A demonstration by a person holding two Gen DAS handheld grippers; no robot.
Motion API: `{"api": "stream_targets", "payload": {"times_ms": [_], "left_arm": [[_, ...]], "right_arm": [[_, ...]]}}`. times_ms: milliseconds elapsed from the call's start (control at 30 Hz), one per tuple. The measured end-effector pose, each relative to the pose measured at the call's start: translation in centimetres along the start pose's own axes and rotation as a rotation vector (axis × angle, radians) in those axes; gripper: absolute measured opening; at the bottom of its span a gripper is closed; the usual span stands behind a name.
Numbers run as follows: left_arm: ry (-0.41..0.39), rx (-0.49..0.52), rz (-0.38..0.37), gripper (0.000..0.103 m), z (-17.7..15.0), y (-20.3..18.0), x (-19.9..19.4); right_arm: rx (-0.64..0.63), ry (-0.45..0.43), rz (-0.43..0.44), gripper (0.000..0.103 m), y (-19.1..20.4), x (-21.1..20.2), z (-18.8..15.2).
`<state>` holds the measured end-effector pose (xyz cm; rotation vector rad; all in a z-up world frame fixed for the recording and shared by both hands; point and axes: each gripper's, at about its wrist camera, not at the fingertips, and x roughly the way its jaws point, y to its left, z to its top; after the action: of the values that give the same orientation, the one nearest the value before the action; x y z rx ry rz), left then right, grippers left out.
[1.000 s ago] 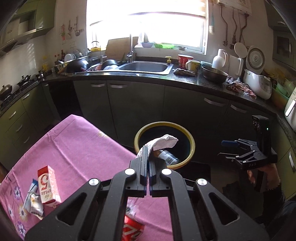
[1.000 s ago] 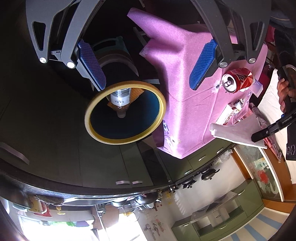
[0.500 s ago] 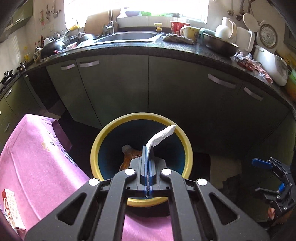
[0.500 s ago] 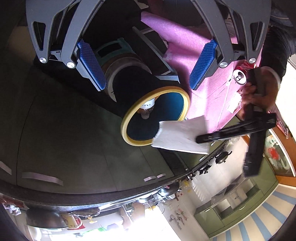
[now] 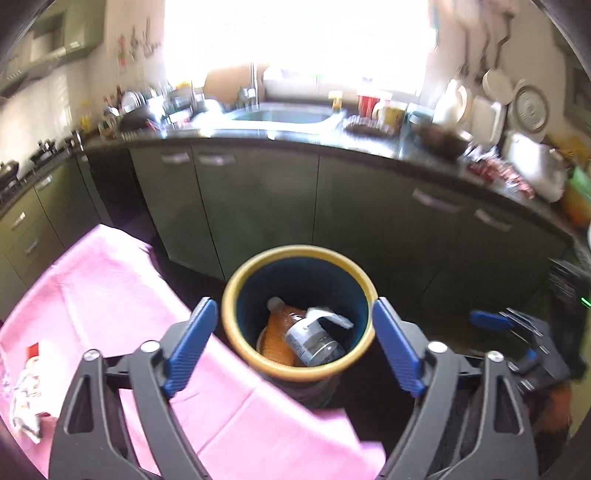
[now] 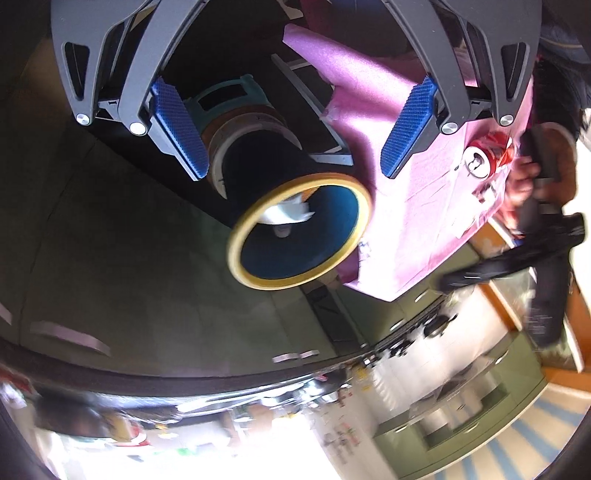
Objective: Collect trash
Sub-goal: 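Grasp the red Coca-Cola can with the right gripper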
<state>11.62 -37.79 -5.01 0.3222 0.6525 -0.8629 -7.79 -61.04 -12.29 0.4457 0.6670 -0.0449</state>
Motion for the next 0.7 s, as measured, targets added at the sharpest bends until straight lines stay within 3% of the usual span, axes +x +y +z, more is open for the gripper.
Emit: {"api": "stream_targets", "payload": {"times_ms": [133, 300, 500, 600, 700], "left_arm": [[-0.066, 0.017, 0.028, 0.088, -3.3, 2.1, -6.9], [-0.109, -0.06, 0.103, 0.09, -8.3, 5.6, -14.0], [-0.127, -0.188, 0.302, 0.092, -14.5, 10.7, -20.5], [-0.124, -0.268, 0.36, 0.092, -16.9, 13.1, -22.4], [-0.136, -0.331, 0.405, 0.092, -18.7, 14.7, -23.9]], "right_arm": [[-0.11, 0.059, 0.039, 0.095, 3.1, 1.5, 0.7], [-0.299, 0.162, 0.158, 0.096, 9.0, 4.4, 1.3], [-0.721, 0.282, 0.396, 0.098, 20.0, 7.6, 1.8], [-0.939, 0.383, 0.521, 0.098, 25.7, 9.2, 1.5], [-1.132, 0.492, 0.568, 0.098, 30.7, 11.2, 0.6]]}}
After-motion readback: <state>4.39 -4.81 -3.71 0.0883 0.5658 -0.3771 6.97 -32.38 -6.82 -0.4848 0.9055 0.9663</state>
